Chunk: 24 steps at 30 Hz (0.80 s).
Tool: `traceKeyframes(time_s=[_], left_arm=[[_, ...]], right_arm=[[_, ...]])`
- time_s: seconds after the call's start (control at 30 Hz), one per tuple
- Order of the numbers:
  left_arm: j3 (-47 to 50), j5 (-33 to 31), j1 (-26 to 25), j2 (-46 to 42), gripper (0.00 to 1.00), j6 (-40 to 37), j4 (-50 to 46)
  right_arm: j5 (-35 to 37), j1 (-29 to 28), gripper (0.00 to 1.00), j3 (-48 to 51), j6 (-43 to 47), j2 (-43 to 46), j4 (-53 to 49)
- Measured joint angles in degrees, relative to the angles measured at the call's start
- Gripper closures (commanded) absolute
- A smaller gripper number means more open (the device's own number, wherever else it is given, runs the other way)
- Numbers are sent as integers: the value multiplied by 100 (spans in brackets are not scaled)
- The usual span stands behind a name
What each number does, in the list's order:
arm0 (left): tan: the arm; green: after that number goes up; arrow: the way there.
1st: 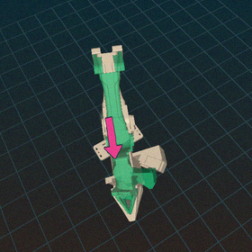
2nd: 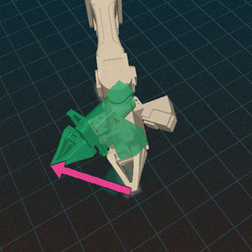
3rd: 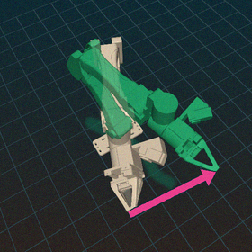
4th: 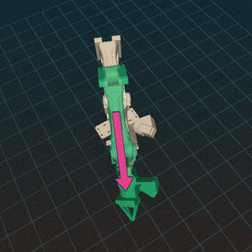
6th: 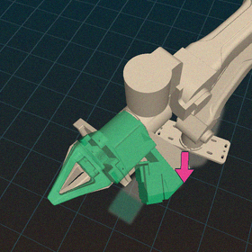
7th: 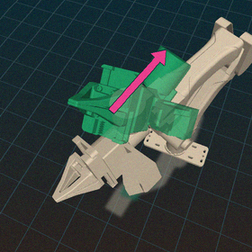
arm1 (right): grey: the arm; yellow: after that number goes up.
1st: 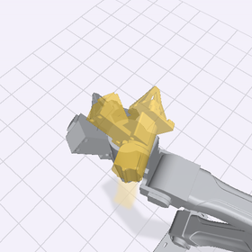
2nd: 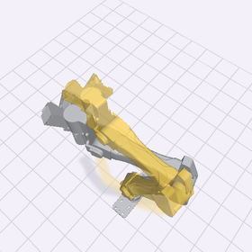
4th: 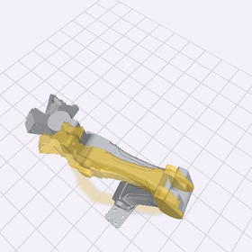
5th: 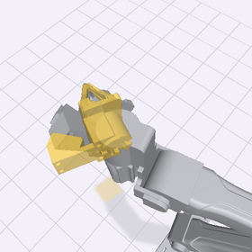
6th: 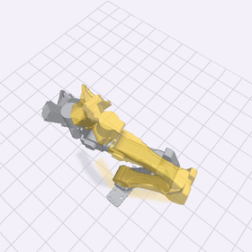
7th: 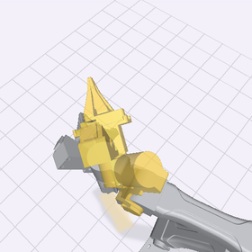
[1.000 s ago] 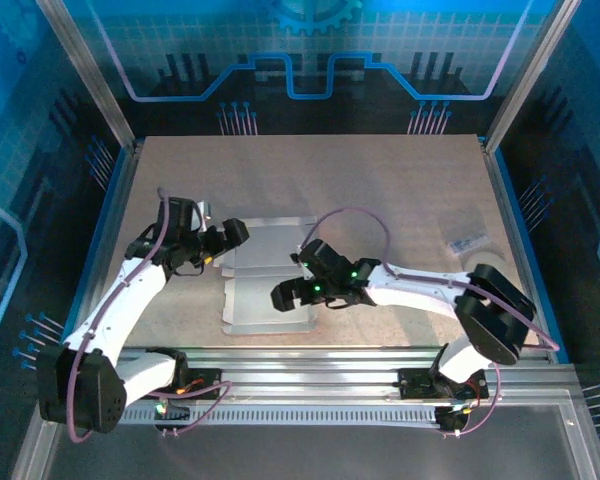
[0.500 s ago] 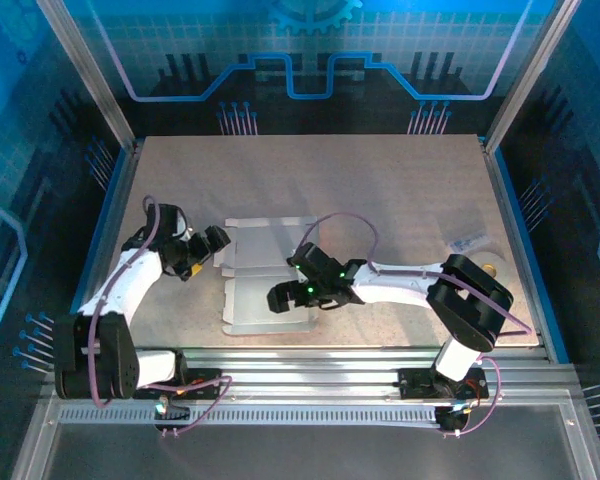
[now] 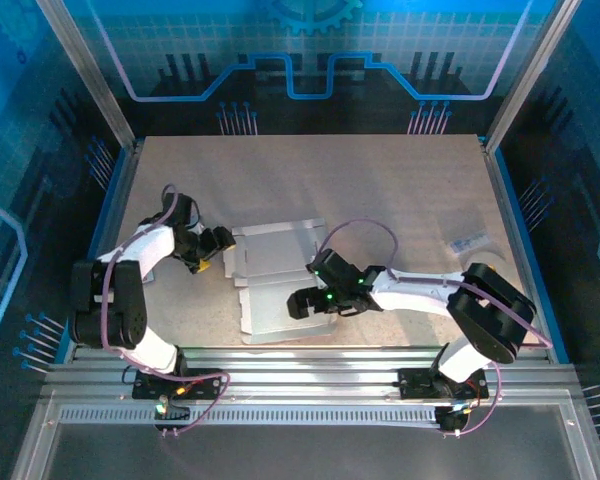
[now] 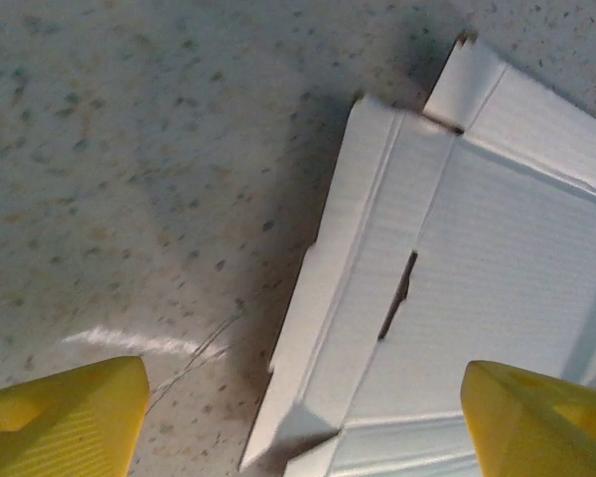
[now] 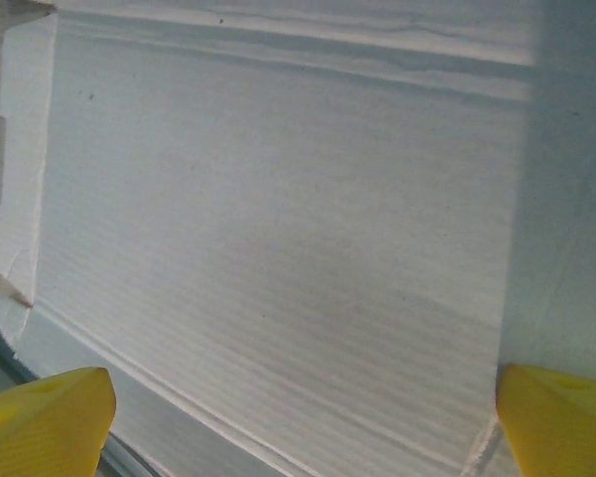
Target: Fold the paper box
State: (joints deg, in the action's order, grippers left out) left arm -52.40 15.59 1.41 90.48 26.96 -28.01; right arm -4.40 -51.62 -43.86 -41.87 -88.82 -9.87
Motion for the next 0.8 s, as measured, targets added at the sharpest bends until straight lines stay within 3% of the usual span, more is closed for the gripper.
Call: traceKeyframes(time_s=[0.17, 0.27, 0.43, 0.6, 0.8], left_arm=[[-181, -229, -345, 173, 29, -52, -17], [-184, -326, -420, 173, 28, -52, -87], [-181, -444, -723, 15, 20, -42, -476], [-22, -459, -1027, -601, 1, 24, -649], [343, -223, -1174, -841, 1, 225, -688]], right_arm=[[175, 79, 0, 72, 190, 420, -494], [155, 81, 0, 72, 293, 706, -553], [-92, 81, 0, 72, 358, 820, -389], [-315, 79, 0, 74, 350, 562, -109], [-413, 79, 0, 190, 269, 363, 186]])
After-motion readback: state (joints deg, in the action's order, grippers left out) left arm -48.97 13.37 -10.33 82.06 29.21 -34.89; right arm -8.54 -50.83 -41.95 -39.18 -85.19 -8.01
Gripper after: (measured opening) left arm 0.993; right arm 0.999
